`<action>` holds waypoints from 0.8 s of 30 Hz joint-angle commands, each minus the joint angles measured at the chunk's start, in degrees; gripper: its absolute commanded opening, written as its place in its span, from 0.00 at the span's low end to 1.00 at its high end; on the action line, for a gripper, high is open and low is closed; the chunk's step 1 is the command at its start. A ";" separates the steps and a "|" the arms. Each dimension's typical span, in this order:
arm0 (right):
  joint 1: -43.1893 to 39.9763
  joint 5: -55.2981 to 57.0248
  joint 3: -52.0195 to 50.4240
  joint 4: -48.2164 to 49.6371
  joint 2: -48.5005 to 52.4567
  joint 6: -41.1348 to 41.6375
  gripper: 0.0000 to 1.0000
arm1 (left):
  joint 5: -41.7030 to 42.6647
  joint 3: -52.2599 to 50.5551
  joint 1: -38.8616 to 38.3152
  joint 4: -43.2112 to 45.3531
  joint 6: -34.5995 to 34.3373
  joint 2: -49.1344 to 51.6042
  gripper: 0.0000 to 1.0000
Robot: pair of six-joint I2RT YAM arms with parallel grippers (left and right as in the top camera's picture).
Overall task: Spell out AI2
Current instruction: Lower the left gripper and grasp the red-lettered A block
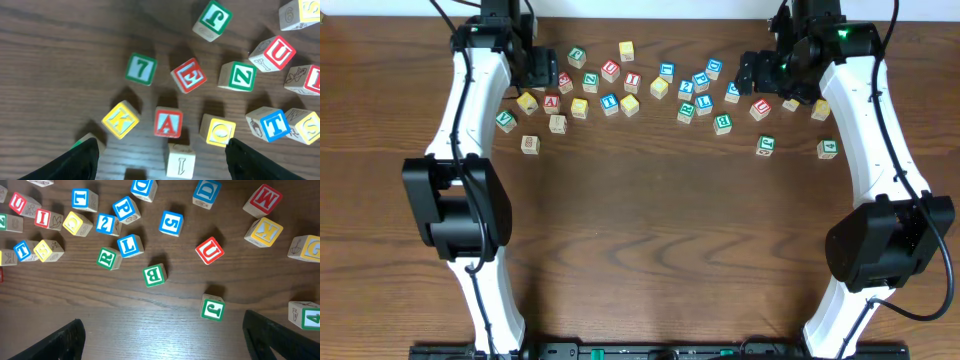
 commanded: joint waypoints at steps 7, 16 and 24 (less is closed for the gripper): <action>1.16 0.44 1.29 -0.44 -0.02 0.46 0.97 | -3.76 0.24 -2.51 3.10 -4.24 6.64 0.69; 1.27 0.48 1.29 -1.33 -0.02 0.46 0.97 | -6.93 0.24 -2.49 4.39 -5.03 8.39 0.67; 1.27 0.48 1.29 -1.81 -0.02 0.46 0.97 | -6.69 0.22 -2.49 4.74 -5.05 9.86 0.62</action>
